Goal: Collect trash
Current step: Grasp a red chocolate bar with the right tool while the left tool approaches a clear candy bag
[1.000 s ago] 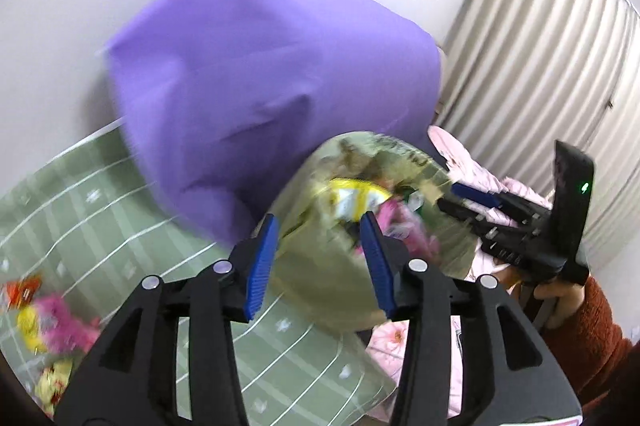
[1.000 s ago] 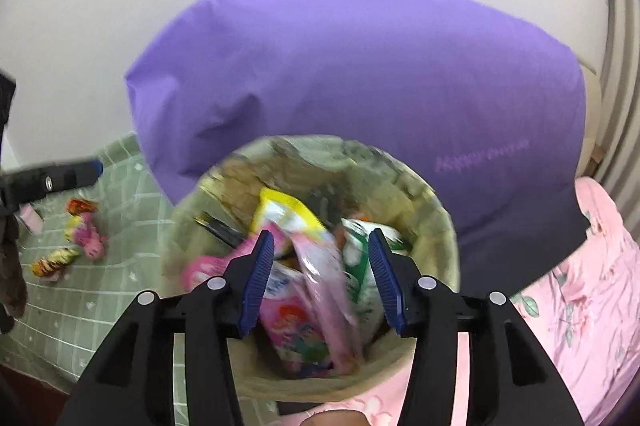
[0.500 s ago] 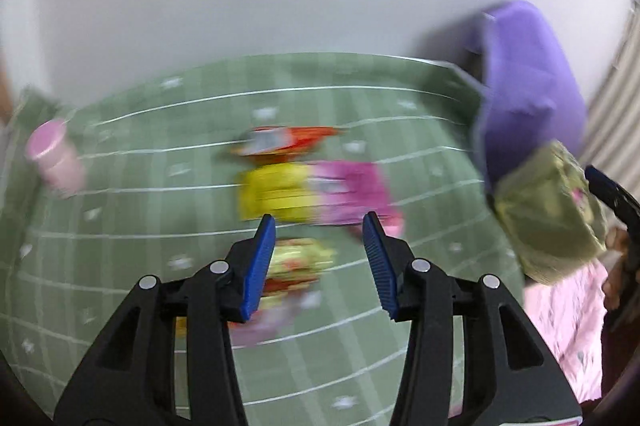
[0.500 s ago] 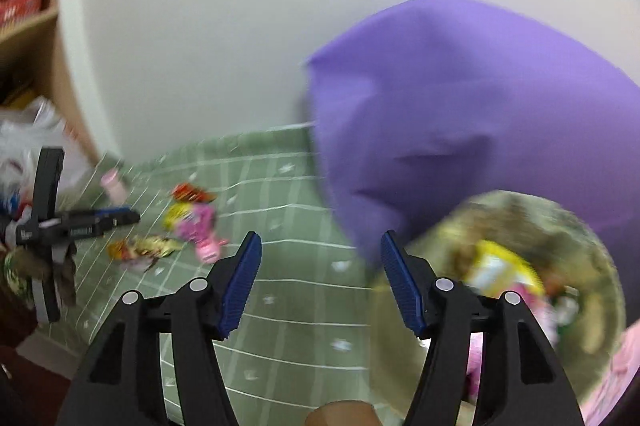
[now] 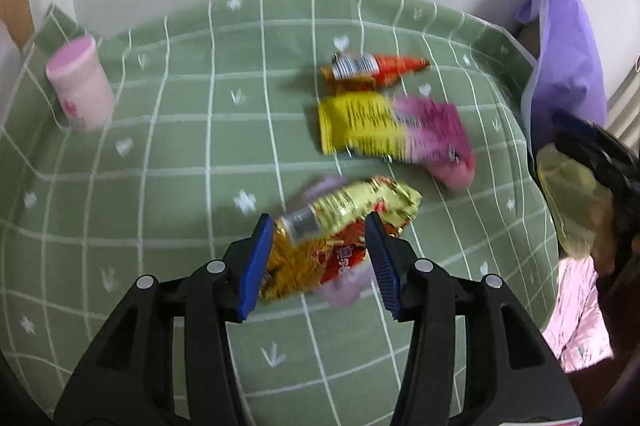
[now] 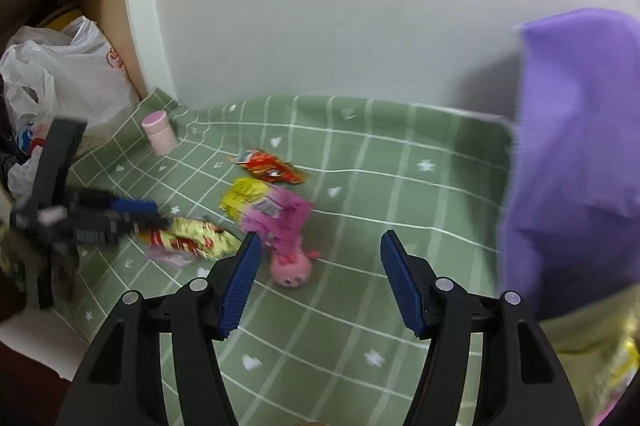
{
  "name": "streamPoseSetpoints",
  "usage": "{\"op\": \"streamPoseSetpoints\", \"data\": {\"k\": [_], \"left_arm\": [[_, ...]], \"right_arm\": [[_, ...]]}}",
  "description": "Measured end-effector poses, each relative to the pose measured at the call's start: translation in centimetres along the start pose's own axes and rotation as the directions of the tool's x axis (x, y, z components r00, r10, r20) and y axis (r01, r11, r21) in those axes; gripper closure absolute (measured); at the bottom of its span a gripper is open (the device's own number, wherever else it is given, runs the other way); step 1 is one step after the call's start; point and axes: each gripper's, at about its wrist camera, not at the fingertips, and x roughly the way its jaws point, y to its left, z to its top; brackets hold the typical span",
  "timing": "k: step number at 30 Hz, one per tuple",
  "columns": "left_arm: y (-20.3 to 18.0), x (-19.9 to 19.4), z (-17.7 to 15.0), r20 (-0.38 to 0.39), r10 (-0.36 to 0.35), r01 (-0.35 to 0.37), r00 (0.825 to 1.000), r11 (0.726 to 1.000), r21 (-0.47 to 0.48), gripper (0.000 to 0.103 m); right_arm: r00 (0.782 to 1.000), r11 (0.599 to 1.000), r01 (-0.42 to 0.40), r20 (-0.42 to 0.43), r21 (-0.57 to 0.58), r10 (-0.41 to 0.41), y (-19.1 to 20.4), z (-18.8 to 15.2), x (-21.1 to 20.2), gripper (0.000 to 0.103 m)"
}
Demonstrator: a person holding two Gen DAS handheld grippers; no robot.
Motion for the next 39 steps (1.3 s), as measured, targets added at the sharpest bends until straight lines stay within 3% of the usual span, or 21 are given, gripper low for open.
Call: {"op": "streamPoseSetpoints", "data": {"k": [5, 12, 14, 17, 20, 22, 28, 33, 35, 39], "left_arm": [[-0.5, -2.0, -1.3, -0.008, -0.028, 0.028, 1.000, 1.000, -0.012, 0.058], [0.1, -6.2, -1.9, 0.038, 0.008, -0.009, 0.999, 1.000, 0.015, 0.058], [0.1, -6.6, -1.8, 0.039, 0.008, -0.010, 0.999, 0.999, 0.039, 0.058], [0.0, -6.8, -1.7, 0.033, 0.001, -0.004, 0.999, 0.997, 0.072, 0.058], [-0.1, -6.9, -1.4, 0.033, -0.012, 0.010, 0.999, 0.997, 0.083, 0.058], [0.0, -6.5, -1.0, 0.032, -0.037, 0.034, 0.999, 0.997, 0.071, 0.058], [-2.1, -5.3, -0.3, -0.009, -0.129, 0.129, 0.992, 0.986, 0.107, 0.058], [-3.2, -4.3, -1.8, -0.060, -0.147, 0.152, 0.987, 0.985, 0.082, 0.058], [-2.6, -4.1, -2.2, -0.044, -0.142, 0.143, 0.989, 0.989, 0.026, 0.058], [-1.0, -3.5, -1.8, -0.011, -0.066, 0.065, 0.998, 0.997, -0.045, 0.058]], "right_arm": [[0.997, 0.991, -0.076, -0.032, -0.111, 0.073, 2.3, 2.4, 3.9, 0.044], [0.996, 0.960, -0.082, -0.054, -0.266, 0.070, 5.6, 7.1, 11.1, 0.044], [0.992, 0.957, -0.080, -0.111, -0.278, 0.051, 6.2, 7.5, 14.0, 0.050], [0.981, 0.964, -0.082, -0.191, -0.251, 0.034, 5.7, 7.1, 15.8, 0.070], [0.978, 0.984, -0.137, -0.176, -0.114, 0.115, 4.0, 6.7, 13.9, 0.081], [0.986, 0.991, -0.110, -0.132, -0.077, 0.099, 3.1, 6.5, 11.5, 0.088], [0.998, 0.996, -0.063, -0.006, 0.068, 0.063, -0.9, 3.9, 2.7, 0.088], [1.000, 0.991, -0.007, 0.002, 0.133, 0.007, -3.0, -0.6, -2.0, 0.088], [1.000, 0.987, 0.015, -0.011, 0.157, -0.014, -3.5, -2.9, -2.9, 0.088], [0.999, 0.966, 0.007, -0.038, 0.259, 0.003, -4.2, -6.5, -3.6, 0.088]]}}
